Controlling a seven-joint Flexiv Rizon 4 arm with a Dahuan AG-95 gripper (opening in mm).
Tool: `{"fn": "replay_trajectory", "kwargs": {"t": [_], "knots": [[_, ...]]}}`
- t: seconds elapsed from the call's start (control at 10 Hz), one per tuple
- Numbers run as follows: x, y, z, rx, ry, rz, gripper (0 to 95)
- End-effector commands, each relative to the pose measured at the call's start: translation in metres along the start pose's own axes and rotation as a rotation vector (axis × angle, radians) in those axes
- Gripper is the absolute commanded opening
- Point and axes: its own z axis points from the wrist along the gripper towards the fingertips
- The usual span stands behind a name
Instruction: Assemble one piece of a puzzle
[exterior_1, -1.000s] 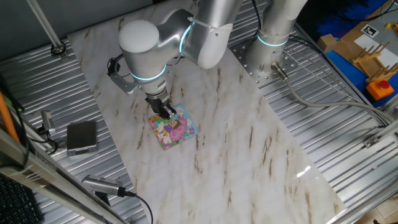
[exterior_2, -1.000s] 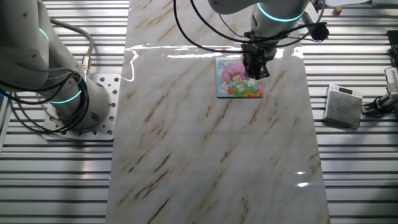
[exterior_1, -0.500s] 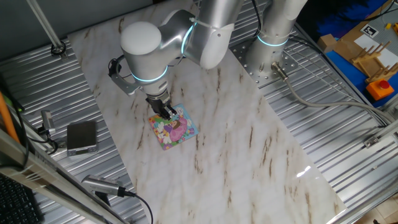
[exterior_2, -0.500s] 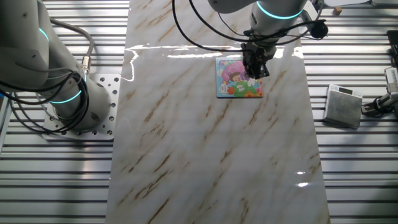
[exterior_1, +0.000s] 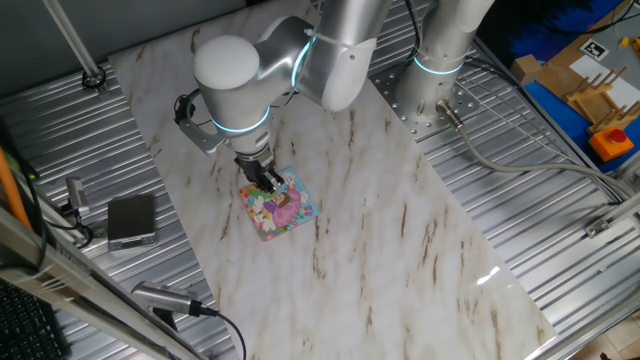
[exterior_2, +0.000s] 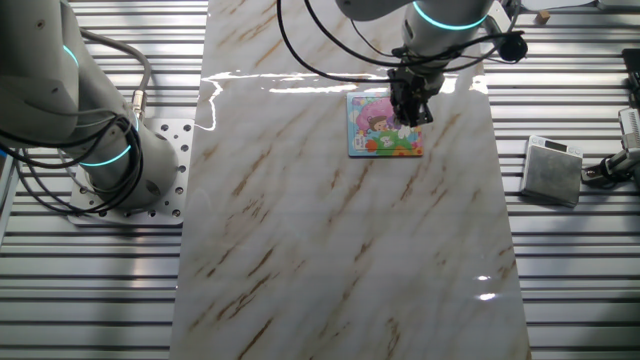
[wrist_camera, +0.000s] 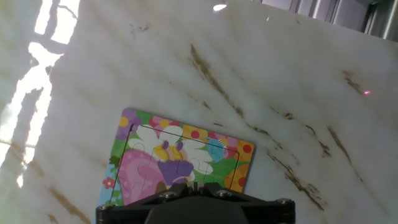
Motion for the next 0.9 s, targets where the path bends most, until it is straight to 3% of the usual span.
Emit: {"fn": "replay_trajectory", "kwargs": {"t": [0.1,0.4,0.6,0.9], "knots": [[0.000,0.000,0.000,0.001,0.003,0.002,0.0],[0.002,-0.007,0.000,-0.009,0.025,-0.021,0.0],[0.003,-0.038,0.012,-0.026,0.015,-0.083,0.0],[-0.006,-0.092,0.018,-0.029,0.024,-0.173,0.0]]}}
